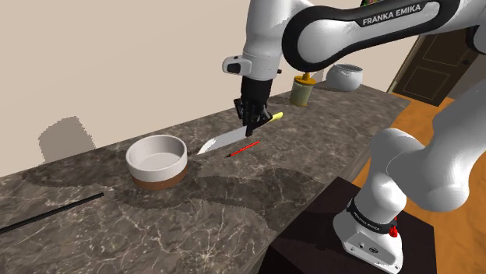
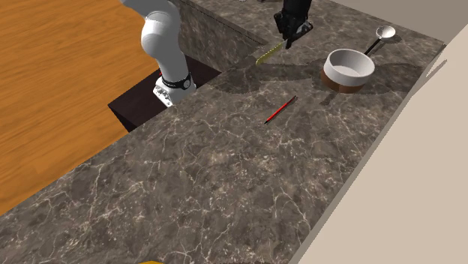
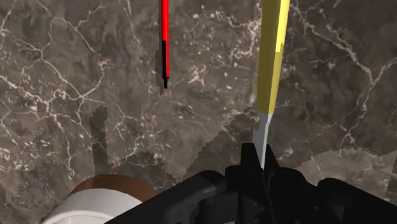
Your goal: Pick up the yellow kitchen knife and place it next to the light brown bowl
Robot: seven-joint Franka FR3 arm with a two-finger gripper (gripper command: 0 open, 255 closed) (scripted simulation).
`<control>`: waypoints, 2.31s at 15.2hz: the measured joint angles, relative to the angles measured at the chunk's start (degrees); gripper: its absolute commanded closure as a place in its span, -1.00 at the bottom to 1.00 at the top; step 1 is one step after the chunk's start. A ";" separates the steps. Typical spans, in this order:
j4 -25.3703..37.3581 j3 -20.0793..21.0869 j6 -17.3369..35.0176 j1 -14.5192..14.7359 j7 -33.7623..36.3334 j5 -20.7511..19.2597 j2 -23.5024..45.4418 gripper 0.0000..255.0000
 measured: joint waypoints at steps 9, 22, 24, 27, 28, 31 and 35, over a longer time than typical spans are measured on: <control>9.22 7.12 1.01 5.19 10.40 3.38 10.37 1.00; 5.87 8.62 9.10 6.36 12.77 3.92 15.10 1.00; 5.13 8.68 10.68 6.41 12.83 3.97 15.95 1.00; 3.86 8.71 13.00 6.45 12.85 4.03 17.00 1.00; 3.58 8.67 13.64 6.42 12.76 4.05 17.37 1.00; 2.55 8.66 15.91 6.42 12.67 4.14 18.61 1.00; 0.96 8.64 19.12 6.42 12.54 4.25 20.22 1.00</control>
